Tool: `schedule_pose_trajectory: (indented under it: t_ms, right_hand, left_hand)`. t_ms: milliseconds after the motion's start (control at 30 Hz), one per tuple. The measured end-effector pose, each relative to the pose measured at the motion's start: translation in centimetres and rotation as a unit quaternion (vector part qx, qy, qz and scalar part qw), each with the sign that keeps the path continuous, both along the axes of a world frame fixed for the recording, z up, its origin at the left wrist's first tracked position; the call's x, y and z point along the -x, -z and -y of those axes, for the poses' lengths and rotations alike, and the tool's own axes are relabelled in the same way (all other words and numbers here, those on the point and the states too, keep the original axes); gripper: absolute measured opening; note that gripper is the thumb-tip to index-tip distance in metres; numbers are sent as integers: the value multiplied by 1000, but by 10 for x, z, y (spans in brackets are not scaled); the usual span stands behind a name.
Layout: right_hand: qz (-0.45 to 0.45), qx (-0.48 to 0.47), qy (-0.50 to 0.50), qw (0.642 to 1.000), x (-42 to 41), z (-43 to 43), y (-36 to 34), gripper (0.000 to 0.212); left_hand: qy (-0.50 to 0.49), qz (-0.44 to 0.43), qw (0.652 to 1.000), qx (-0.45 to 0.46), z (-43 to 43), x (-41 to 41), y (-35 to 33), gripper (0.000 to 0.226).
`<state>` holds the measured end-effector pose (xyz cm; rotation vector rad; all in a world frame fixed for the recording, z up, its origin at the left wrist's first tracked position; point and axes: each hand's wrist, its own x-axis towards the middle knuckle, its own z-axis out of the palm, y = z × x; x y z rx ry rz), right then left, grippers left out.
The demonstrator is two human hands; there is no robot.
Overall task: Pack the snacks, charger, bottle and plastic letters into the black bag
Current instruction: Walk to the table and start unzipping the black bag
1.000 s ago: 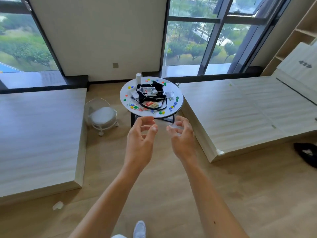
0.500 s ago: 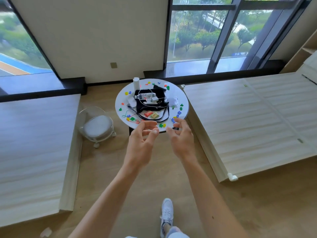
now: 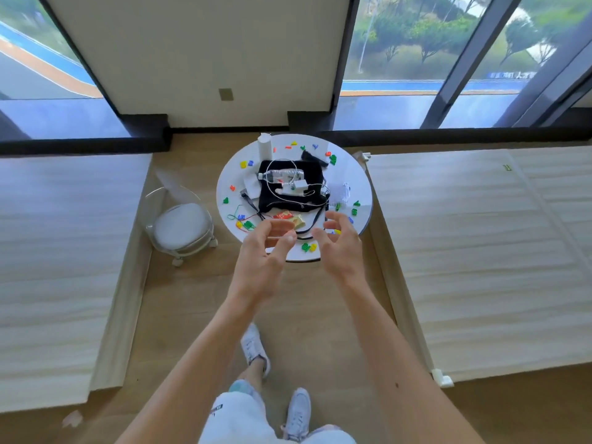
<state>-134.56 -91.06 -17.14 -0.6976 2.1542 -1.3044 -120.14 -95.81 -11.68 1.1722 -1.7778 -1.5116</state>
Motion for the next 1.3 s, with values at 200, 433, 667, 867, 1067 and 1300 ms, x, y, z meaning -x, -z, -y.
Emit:
schedule_pose_trajectory:
  t_ms: [200,433,667,867,1067,1300]
  right_hand:
    - [10,-31,5,999,40,66,29,41]
    - [38,-67,41,996,99,155,67,38]
    - [64,-111,33,991,147,208,138,40]
    - [69,-145,-10,987,191,239,237,42]
    - [8,-156,-66,986,238,260,359,38]
    - [-199,-182,-176,947,293,304,475,36]
  left_hand:
    - [32,23,999,-37,78,47,31,14]
    - [100,57,989,-89,175,106,78,20]
    - [109,102,981,-125,231,154,154,17]
    - [98,136,977,-129,255,187,253,19]
    - [123,172,972,-99,279,222,377,17]
    - [176,268,946,49,332,276,514,24]
